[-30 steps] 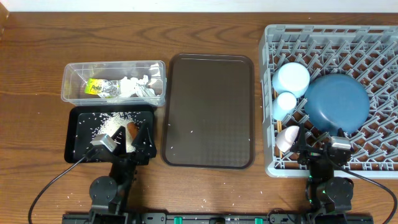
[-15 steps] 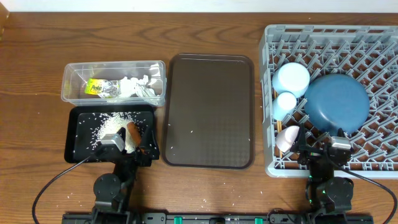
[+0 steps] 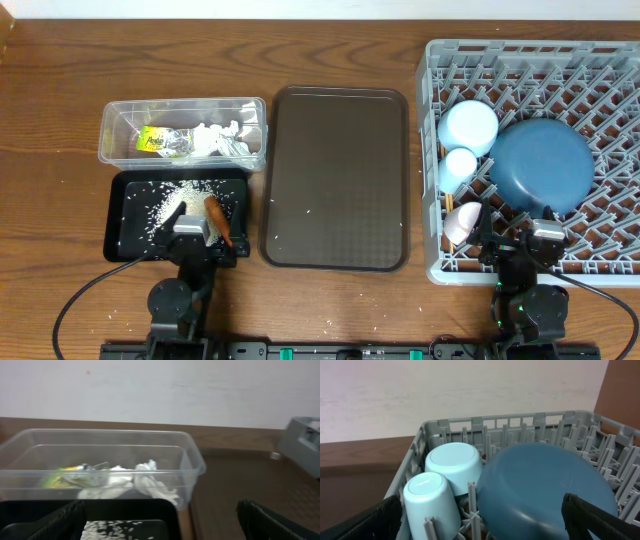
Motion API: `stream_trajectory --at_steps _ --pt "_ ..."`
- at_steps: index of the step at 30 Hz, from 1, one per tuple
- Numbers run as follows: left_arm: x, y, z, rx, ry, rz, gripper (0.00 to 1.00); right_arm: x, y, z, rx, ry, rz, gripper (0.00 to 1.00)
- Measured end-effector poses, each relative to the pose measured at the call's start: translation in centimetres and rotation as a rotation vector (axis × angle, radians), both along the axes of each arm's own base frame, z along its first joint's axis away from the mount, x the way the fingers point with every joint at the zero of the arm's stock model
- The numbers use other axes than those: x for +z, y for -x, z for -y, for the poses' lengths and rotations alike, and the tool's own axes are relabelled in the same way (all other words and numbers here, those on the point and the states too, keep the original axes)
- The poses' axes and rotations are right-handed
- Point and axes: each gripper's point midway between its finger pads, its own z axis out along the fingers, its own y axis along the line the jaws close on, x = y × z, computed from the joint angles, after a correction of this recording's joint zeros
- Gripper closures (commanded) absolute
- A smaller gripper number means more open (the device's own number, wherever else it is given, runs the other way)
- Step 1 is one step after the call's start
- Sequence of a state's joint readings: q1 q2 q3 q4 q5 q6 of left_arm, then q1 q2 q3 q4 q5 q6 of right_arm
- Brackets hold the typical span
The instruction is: Sort waste into correct bins and load items into the dishwasher rack
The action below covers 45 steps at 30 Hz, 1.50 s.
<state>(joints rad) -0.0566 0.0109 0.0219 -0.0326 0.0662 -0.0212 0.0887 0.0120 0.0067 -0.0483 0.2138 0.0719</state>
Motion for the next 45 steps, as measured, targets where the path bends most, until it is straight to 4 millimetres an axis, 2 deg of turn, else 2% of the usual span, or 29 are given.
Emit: stream_trajectory --at_steps 5,45 --pt "-0.01 -0.04 -0.80 0.033 -0.011 0.000 0.02 0.00 0.00 0.00 0.000 0.000 0.000 0.01" --pt "-0.01 -0.03 -0.64 0.026 -0.020 0.001 0.02 0.00 0.00 0.00 0.000 0.000 0.000 0.01"
